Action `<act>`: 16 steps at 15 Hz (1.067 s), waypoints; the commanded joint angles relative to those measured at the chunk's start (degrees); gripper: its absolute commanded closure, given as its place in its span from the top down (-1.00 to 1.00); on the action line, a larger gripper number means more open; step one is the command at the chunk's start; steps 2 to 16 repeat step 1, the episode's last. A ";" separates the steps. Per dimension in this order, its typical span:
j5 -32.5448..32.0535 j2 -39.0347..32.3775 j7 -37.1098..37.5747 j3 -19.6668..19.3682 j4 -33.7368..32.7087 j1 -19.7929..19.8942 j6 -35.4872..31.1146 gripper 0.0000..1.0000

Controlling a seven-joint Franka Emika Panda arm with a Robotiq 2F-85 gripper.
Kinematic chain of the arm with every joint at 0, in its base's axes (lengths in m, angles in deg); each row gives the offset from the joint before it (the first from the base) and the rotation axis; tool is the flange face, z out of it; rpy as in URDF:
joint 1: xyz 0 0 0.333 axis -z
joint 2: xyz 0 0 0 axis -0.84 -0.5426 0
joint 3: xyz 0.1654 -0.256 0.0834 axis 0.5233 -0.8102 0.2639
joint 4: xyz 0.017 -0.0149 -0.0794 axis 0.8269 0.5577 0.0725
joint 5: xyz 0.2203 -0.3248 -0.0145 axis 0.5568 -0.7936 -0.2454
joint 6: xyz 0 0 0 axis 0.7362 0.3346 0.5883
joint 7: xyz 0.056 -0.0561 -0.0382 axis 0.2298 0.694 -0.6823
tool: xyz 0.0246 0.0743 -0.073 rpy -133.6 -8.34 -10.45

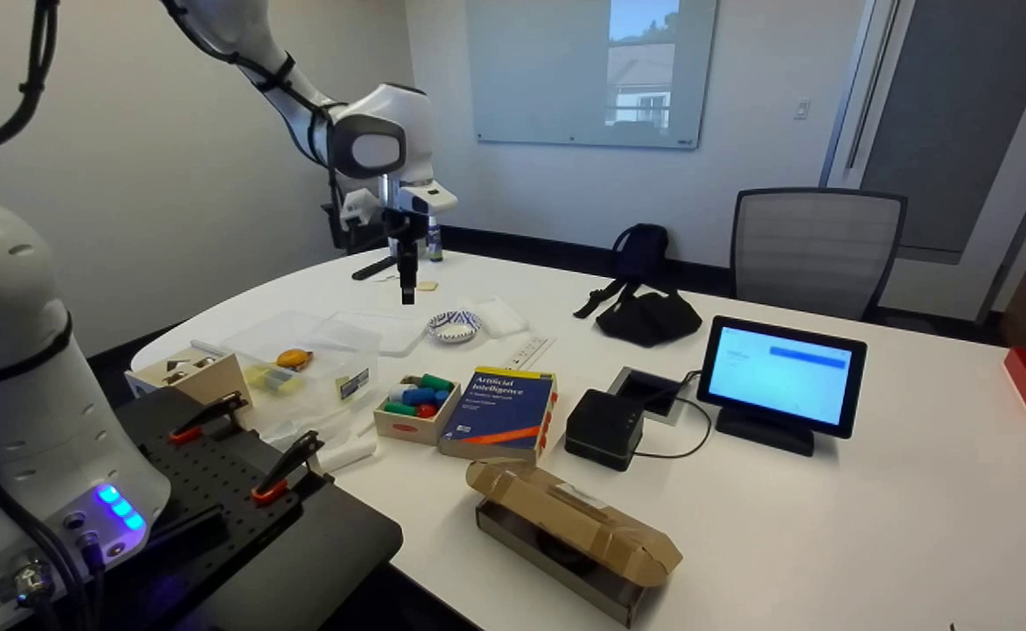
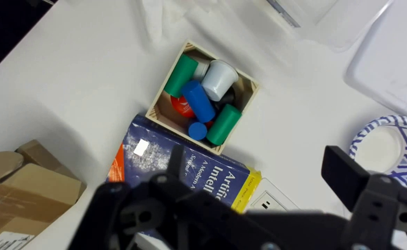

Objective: Move the wooden box forwards.

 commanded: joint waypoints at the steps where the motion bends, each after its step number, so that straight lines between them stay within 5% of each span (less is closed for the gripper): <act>1: 1.21 4.49 -1.96 2.16 1.75 1.99 3.21 1.00; 16: 1.21 4.49 -1.96 2.16 1.75 1.99 3.21 1.00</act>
